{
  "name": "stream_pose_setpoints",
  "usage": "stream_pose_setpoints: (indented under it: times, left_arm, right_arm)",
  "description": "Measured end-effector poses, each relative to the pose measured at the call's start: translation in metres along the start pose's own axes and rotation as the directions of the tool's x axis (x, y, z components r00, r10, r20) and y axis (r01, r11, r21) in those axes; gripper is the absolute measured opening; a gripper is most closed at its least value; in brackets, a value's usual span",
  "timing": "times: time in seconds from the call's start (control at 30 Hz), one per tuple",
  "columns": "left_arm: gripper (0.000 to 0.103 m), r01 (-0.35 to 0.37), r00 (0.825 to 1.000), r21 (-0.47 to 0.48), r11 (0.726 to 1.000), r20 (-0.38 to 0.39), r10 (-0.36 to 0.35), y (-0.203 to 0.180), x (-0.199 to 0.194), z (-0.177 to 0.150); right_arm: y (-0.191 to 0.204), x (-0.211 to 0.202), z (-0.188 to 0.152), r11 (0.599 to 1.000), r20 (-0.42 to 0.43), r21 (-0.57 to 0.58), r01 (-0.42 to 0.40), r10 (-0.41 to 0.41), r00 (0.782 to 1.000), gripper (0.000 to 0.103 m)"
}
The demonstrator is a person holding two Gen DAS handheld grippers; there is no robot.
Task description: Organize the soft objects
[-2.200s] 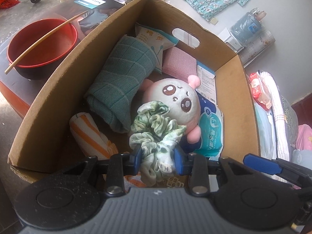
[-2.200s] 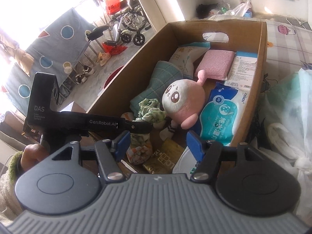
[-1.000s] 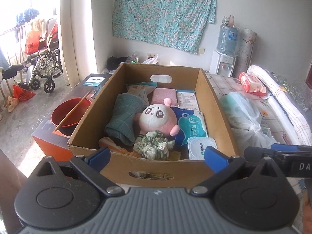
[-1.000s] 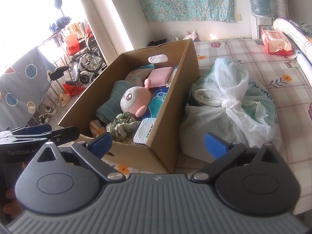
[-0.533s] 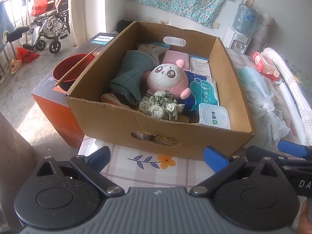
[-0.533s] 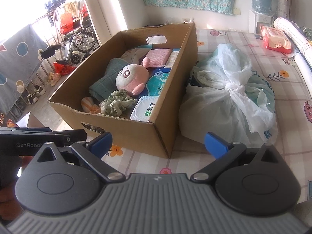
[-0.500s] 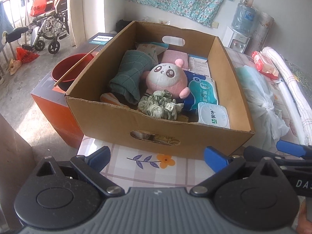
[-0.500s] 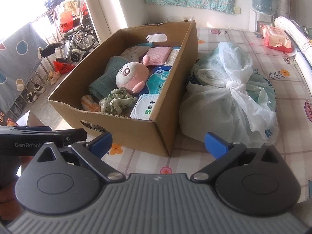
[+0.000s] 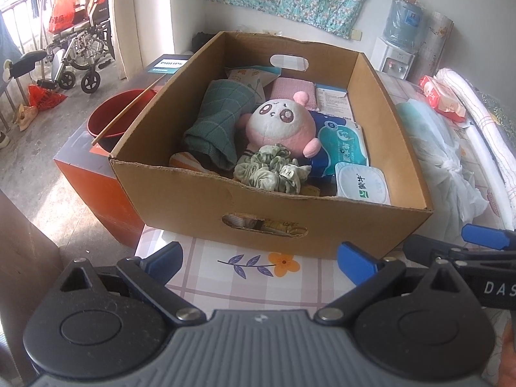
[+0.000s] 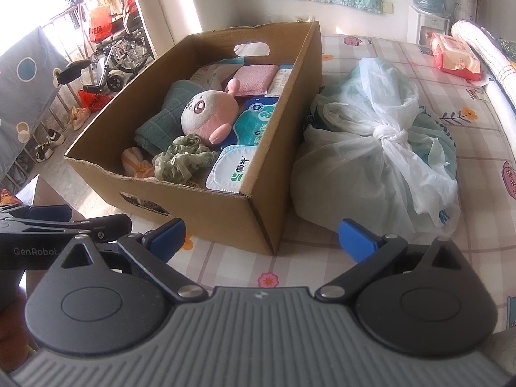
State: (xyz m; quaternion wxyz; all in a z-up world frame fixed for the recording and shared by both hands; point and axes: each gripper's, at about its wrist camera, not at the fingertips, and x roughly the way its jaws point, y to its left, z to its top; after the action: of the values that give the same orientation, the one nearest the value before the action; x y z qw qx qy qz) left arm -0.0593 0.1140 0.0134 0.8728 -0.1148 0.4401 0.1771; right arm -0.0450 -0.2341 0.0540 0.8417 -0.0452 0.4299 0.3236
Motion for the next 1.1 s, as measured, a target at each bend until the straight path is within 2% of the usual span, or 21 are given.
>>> stream_pose_setpoints:
  times: [1.1]
  left_arm:
    - [0.101,-0.013,1.000,-0.001,1.000,-0.009,0.013,0.0018,0.0027,-0.0009]
  right_arm:
    - [0.0020,0.0069,0.0010,1.000,-0.016,-0.006,0.002,-0.002,1.000,0.102]
